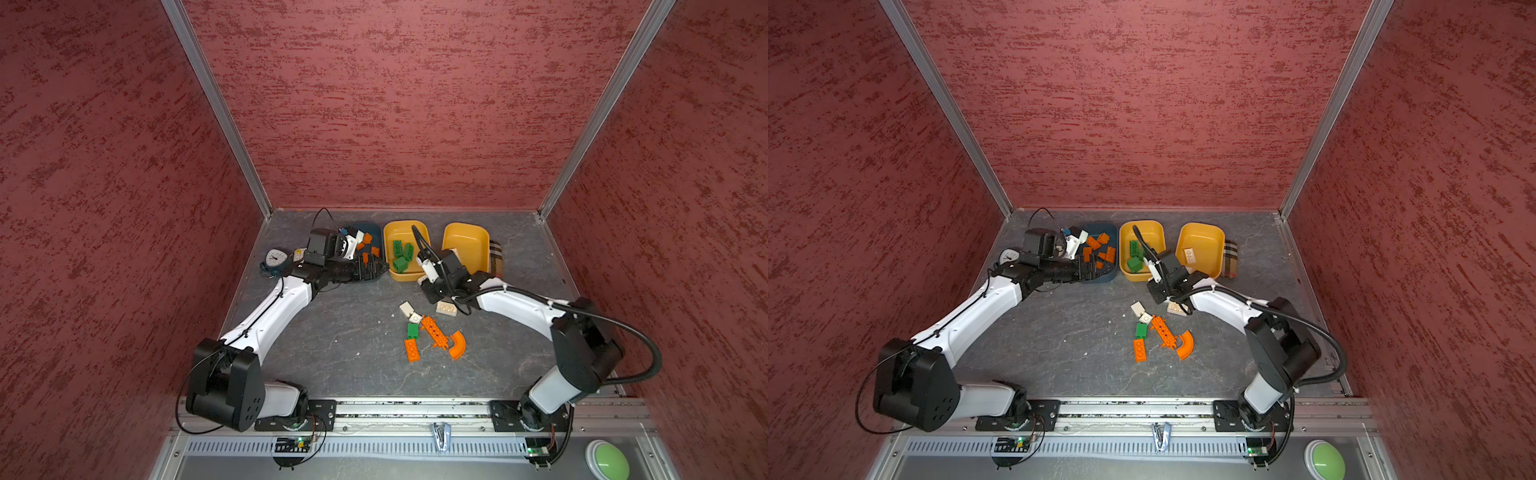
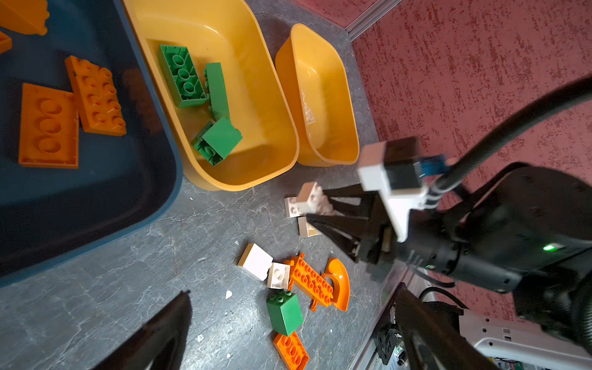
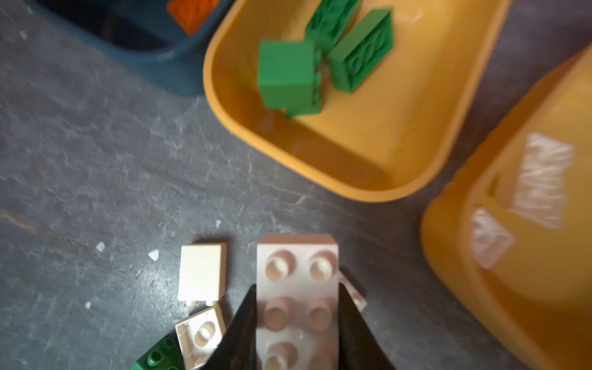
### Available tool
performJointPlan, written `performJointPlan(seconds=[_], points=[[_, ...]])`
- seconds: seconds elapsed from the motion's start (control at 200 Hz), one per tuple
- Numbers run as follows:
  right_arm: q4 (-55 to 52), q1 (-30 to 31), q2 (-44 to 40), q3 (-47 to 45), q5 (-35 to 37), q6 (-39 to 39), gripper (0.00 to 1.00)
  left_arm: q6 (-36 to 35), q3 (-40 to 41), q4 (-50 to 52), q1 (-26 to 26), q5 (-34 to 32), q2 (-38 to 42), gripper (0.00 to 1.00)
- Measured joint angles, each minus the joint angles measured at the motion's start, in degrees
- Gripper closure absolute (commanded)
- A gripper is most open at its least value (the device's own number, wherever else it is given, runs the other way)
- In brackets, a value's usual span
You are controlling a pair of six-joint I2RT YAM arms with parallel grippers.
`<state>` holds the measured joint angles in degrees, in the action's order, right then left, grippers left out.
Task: Sort the legos into containers by color
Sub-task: Pick up the lego from the center of the table, then place the lego in the container.
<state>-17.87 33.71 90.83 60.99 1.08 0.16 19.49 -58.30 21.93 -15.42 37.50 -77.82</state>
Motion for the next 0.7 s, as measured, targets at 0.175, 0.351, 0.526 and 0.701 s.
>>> performJointPlan(seconds=[0.175,0.351,0.526,0.701], points=[[-0.15,-9.44,1.27,6.32,-0.83,-2.25,0.72,0.70,0.00,-1.92,-1.27,0.42,-1.44,0.01],[-0.31,-15.45,10.91,14.08,-1.42,-3.67,0.67,1.51,0.00,-2.86,-2.58,0.81,-2.08,0.01],[-1.11,-16.68,18.18,17.92,-2.36,-4.31,0.33,1.55,0.00,-2.89,-2.75,1.09,-2.08,0.01],[-2.71,-16.63,17.22,17.70,-5.86,-3.82,0.28,1.46,0.00,-2.69,-2.40,1.14,-2.08,0.01]])
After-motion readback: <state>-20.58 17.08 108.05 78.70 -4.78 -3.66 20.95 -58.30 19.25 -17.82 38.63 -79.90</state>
